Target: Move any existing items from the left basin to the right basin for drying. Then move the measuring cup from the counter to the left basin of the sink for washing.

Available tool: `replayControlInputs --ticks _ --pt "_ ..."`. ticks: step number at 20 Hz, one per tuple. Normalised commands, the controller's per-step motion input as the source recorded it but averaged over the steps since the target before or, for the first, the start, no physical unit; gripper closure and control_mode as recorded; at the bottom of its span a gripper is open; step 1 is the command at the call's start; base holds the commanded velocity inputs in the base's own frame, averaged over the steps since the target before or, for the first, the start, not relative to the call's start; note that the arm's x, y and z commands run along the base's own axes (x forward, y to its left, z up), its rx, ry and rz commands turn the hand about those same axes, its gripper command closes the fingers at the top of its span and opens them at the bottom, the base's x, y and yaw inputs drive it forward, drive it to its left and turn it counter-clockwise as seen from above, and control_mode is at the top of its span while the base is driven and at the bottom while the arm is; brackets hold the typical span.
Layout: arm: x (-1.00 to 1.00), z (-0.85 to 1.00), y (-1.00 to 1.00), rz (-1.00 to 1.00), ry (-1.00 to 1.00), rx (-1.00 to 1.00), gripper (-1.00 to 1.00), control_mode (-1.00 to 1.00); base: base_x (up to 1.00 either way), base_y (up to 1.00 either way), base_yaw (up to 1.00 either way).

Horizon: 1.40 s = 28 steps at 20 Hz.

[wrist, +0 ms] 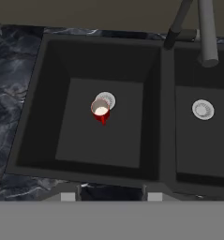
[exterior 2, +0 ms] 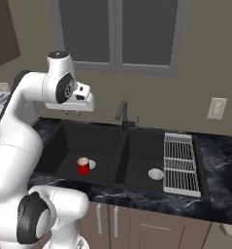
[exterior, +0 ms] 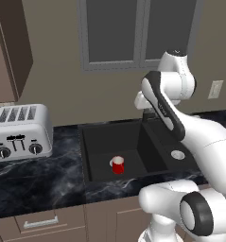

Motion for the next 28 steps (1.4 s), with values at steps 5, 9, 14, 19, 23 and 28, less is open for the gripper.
replayControlInputs --ticks 5,9,14,19,23,28 --pt "-0.14 -0.07 0.0 0.0 -0.02 0.0 -1.0 -1.0 0.0 0.0 0.0" --pt "-0.23 -0.23 0.05 -0.01 -0.02 0.0 -1.0 -1.0 0.0 0.0 0.0" --pt "-0.14 -0.27 0.06 -0.02 -0.01 0.0 -1.0 -1.0 0.0 0.0 0.0" --pt "-0.12 -0.18 0.01 0.0 0.0 0.0 -1.0 -1.0 0.0 0.0 0.0" --pt "-0.01 -0.09 0.01 0.0 0.0 0.0 -1.0 -1.0 0.0 0.0 0.0" --pt "0.0 -0.07 0.02 0.0 0.0 0.0 -1.0 -1.0 0.0 0.0 0.0"
